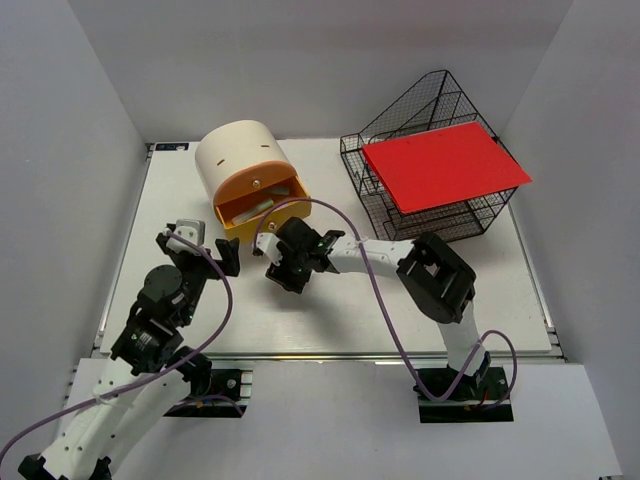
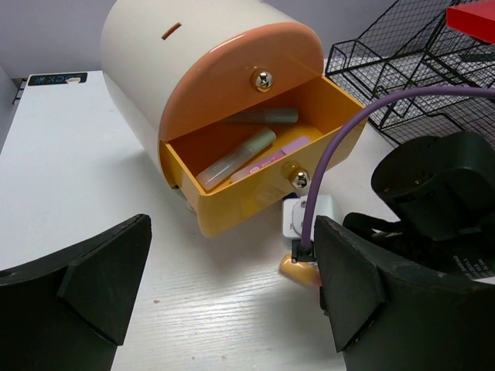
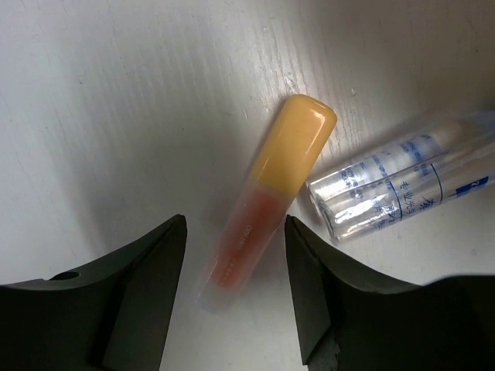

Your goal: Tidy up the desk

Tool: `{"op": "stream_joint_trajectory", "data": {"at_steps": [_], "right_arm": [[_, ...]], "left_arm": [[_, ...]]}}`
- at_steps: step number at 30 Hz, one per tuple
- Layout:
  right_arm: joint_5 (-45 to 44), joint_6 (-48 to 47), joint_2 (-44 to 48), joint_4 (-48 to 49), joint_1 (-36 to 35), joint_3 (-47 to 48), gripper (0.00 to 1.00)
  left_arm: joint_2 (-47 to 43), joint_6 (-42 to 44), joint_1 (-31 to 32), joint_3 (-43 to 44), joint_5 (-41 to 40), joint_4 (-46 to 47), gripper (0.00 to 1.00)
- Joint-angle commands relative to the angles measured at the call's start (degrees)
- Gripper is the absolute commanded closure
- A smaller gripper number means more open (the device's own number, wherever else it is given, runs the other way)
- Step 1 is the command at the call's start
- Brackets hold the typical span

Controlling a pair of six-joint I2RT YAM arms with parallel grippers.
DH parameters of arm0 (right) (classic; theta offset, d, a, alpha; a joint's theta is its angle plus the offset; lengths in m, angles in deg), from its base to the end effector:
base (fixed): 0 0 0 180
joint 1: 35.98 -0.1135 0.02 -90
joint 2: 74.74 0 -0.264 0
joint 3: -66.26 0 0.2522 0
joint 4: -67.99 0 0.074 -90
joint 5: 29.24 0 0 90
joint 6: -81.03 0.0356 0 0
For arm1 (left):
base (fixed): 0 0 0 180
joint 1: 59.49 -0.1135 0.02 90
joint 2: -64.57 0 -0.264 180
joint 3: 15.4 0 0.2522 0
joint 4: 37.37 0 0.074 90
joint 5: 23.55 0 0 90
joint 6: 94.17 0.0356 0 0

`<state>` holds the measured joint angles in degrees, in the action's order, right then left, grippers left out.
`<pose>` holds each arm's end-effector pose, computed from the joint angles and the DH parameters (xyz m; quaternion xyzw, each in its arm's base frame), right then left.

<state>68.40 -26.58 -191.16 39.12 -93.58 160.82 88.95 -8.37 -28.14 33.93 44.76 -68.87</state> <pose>0.2321 0.3746 0.1714 -0.5912 0.7309 0.1736 0.2936 0.1047 -0.0484 0.3166 0.0503 0.7419 -0.0658 0.6653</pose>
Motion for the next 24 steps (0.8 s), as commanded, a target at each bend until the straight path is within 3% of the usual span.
{"op": "stream_joint_trajectory", "data": {"at_steps": [1, 6, 16, 21, 24], "right_arm": [[-2.89, 0.47, -0.82, 2.19, -0.84, 0.15, 0.4], [-5.7, 0.47, -2.49, 2.81, -2.25, 0.07, 0.51], [-5.01, -3.56, -0.4, 1.59, -3.04, -3.36, 0.99], [16.21, -14.89, 10.65, -13.51, -1.64, 2.85, 1.0], [18.81, -22.54, 17.09, -20.2, -0.58, 8.82, 1.0]], "left_arm": [[-0.65, -0.54, -0.15, -0.59, -0.28, 0.86, 0.05], [-0.74, -0.36, -0.15, -0.68, -0.54, 0.6, 0.05], [-2.85, -0.1, -0.15, -1.21, -2.12, 0.86, 0.06], [-3.37, -0.45, -0.15, -1.29, -3.27, 0.86, 0.06], [-3.81, -0.45, -0.15, -1.47, -3.44, 1.04, 0.06]]}}
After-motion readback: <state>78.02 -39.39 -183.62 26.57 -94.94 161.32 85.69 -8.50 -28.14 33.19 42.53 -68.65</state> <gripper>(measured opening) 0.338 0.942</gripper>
